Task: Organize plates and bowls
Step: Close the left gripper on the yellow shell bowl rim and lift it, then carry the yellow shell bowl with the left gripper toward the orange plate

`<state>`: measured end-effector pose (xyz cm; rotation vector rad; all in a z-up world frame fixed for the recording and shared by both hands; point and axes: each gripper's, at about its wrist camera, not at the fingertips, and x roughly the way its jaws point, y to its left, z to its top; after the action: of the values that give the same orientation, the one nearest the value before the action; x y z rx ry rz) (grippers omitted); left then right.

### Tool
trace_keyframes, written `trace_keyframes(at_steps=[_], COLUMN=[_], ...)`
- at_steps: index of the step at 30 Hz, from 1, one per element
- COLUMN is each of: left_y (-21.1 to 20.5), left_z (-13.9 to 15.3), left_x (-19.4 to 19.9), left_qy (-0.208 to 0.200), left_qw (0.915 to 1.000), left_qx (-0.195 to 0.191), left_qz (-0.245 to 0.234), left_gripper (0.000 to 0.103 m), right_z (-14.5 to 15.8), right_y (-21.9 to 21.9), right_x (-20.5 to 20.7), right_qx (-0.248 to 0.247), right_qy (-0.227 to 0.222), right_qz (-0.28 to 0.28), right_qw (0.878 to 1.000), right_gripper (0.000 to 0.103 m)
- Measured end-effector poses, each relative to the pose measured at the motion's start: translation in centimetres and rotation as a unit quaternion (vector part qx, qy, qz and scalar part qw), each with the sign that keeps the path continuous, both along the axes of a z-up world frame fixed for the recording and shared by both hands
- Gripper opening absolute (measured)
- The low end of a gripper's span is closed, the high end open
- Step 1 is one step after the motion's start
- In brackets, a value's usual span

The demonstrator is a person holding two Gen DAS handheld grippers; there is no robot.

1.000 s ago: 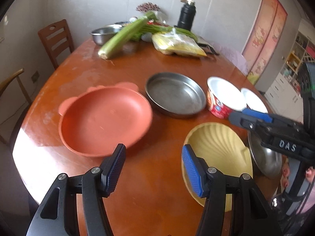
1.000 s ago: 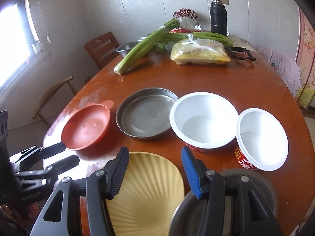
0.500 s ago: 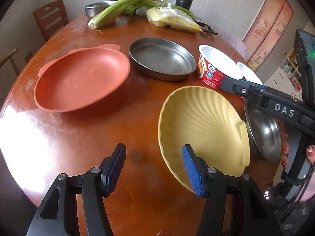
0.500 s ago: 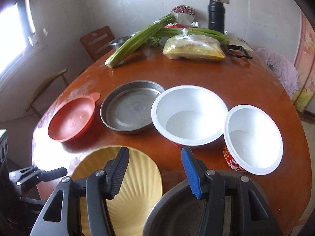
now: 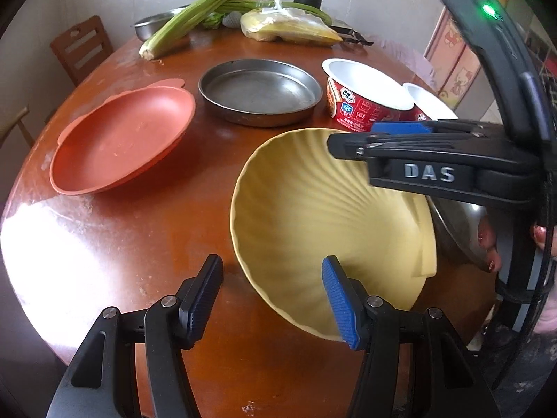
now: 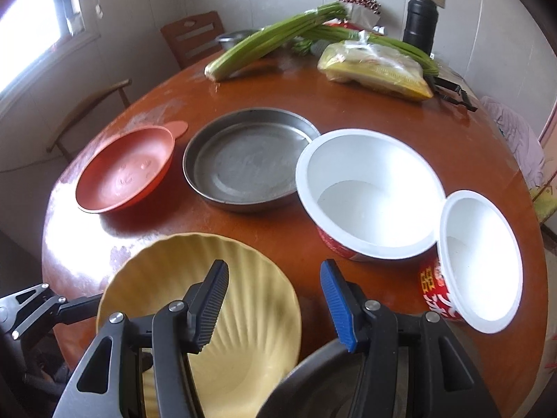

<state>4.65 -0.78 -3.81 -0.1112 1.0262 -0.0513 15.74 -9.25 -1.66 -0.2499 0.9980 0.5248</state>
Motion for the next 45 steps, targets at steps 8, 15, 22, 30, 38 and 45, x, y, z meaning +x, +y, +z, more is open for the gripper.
trace_keyframes(at_steps=[8,15,22,30,38,45], left_y=[0.2,2.3,5.8,9.2,10.1,9.8], left_z=[-0.1,-0.1,-0.3,-0.3,-0.2,-0.3], left_x=[0.1,0.9,1.6,1.9,-0.6,-1.2], left_qy=[-0.008,-0.008,-0.010,-0.013,-0.018,-0.024], left_qw=[0.9996,0.9995,0.9976,0.9950,0.9924,0.9921], left_qx=[0.027,0.021,0.022,-0.005,-0.050,-0.041], left_qz=[0.004,0.023,0.064,0.099,0.110,0.116], left_gripper=[0.063,0.063,0.063,0.063,0.063,0.060], right_z=[-0.8,-0.5,-0.2,-0.6,-0.7,-1.4], right_y=[1.1,1.8,3.1,4.6,4.9,4.7], right_x=[0.1,-0.4,-1.0,-2.3,-4.3,-5.4], right_qx=[-0.016,-0.008,0.024,0.029,0.024,0.024], right_qy=[0.009,0.018,0.038,0.046,0.033,0.036], right_qz=[0.019,0.025,0.040,0.049,0.047,0.043], right_qw=[1.000,1.000,0.998,0.997,0.998,0.998], right_gripper=[0.055,0.057,0.057,0.057,0.057,0.056])
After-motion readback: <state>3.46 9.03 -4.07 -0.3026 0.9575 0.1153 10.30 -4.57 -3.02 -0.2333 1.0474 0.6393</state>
